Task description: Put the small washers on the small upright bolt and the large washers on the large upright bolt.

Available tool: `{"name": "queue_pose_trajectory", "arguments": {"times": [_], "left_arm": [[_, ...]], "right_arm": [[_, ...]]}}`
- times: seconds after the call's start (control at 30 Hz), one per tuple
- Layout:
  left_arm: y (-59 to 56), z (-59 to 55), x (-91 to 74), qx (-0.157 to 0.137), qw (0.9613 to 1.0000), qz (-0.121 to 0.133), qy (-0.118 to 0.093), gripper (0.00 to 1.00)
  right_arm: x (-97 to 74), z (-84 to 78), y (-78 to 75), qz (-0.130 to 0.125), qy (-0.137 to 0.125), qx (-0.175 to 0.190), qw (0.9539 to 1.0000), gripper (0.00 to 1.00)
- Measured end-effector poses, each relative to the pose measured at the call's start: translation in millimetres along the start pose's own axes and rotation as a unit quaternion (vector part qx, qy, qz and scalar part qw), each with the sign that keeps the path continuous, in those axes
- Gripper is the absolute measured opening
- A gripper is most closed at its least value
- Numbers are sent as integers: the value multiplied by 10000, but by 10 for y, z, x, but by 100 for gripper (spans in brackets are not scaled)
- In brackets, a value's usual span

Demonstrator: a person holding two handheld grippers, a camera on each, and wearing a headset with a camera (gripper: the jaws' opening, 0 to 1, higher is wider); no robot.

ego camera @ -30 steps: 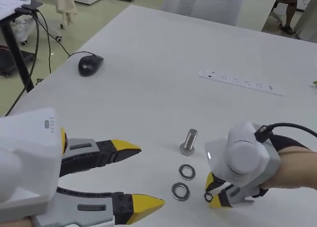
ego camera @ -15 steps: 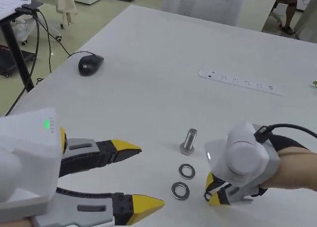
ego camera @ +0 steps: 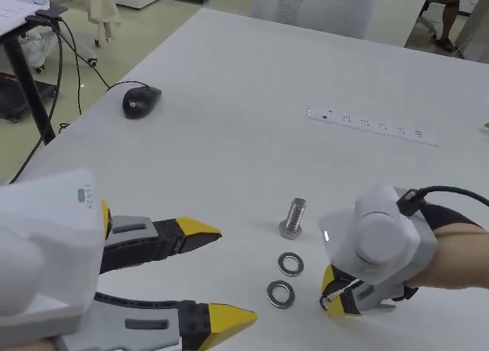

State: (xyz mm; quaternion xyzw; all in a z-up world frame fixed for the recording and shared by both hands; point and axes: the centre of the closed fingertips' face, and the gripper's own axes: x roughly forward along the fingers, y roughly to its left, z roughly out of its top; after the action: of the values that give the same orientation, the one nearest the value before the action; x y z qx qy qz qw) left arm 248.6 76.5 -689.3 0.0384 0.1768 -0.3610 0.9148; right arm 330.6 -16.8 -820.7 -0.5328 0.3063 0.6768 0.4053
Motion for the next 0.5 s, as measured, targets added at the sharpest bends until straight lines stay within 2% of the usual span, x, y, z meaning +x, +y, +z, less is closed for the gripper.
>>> {"name": "queue_pose_trajectory", "arguments": {"times": [0.23, 0.5], "left_arm": [[-5, 0, 9, 16, 10000, 1, 40, 49], [-42, 31, 17, 61, 10000, -32, 37, 49]], "right_arm": [[-267, -166, -34, -225, -75, 243, 9994, 12], [-603, -532, -119, -516, 55, 590, 9969, 12]]}}
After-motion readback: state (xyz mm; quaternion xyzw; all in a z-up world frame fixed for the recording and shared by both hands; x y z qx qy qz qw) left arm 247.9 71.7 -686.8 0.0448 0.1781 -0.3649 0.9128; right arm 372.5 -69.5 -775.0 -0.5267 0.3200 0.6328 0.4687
